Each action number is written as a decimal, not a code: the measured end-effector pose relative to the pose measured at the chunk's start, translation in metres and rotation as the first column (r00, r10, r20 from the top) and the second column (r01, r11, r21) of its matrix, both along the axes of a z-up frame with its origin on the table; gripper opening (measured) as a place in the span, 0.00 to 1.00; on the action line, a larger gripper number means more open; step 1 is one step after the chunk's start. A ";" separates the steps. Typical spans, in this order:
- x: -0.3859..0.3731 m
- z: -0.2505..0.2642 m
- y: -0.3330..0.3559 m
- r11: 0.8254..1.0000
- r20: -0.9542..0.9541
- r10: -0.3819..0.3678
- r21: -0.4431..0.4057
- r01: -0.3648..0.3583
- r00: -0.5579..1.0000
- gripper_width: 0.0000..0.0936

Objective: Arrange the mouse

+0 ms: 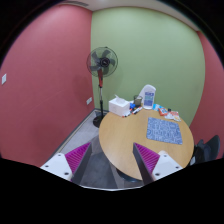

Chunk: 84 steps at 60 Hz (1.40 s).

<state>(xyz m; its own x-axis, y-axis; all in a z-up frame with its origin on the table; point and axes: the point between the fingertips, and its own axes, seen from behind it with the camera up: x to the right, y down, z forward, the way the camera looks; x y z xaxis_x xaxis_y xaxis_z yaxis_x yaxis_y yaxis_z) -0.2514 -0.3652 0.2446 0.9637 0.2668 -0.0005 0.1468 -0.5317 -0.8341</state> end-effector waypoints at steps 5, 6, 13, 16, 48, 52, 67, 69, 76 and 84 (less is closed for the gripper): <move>0.013 -0.015 -0.006 0.999 0.004 -0.023 -0.029 0.023 1.000 0.90; 0.019 -0.024 -0.004 0.999 0.004 -0.028 -0.036 0.028 1.000 0.90; 0.063 -0.073 -0.002 0.996 0.020 -0.059 -0.064 0.060 0.998 0.90; 0.085 -0.097 -0.003 0.995 0.037 -0.076 -0.062 0.078 0.996 0.90; 0.226 -0.241 0.118 0.959 0.022 -0.262 -0.102 0.263 0.965 0.91; 0.229 -0.242 0.131 0.961 0.017 -0.259 -0.093 0.260 0.966 0.90; 0.237 -0.253 0.168 0.965 0.041 -0.241 -0.099 0.244 0.970 0.67; 0.238 -0.254 0.171 0.965 0.037 -0.239 -0.099 0.242 0.970 0.61; 0.236 -0.252 0.176 0.976 0.037 -0.193 -0.095 0.195 0.981 0.53; 0.232 -0.247 0.177 0.982 0.045 -0.148 -0.112 0.152 0.988 0.43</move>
